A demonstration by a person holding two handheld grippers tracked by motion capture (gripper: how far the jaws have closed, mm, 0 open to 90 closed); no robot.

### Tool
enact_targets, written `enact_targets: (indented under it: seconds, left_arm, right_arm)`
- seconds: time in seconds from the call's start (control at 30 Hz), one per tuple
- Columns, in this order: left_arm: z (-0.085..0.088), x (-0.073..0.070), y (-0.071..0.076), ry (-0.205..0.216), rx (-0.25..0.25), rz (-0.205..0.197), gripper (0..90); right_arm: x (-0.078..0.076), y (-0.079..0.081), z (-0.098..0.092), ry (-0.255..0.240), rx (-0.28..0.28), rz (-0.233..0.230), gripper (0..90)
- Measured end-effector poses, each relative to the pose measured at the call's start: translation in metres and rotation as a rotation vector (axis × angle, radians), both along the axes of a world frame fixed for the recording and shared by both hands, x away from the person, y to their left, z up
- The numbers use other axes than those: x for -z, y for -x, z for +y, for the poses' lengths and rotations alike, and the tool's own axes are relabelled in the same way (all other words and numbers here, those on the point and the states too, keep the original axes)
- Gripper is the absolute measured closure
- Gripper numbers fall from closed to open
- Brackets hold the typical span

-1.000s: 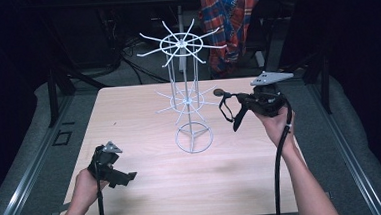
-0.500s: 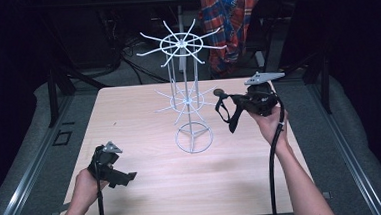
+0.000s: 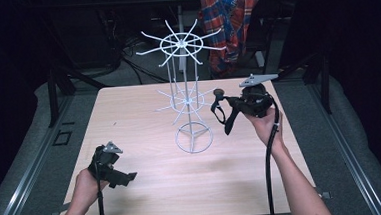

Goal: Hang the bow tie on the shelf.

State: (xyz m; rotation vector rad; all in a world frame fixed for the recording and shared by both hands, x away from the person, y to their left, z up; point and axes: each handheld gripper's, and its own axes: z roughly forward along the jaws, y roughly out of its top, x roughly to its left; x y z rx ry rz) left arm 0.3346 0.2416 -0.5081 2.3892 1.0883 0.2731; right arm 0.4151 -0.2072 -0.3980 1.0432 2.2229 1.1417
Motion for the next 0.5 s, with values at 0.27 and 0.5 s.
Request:
enact_targets:
  seconds: [0.27, 0.5]
  left_arm:
    - [-0.0009, -0.0001, 0.0003, -0.003, 0.003, 0.000, 0.0]
    - [-0.0008, 0.0000, 0.0003, -0.004, 0.002, -0.001, 0.0]
  right_arm:
    - [0.0044, 0.0002, 0.0058, -0.003, 0.003, 0.006, 88.8]
    - [0.0062, 0.0007, 0.0091, 0.000, 0.002, 0.012, 88.7]
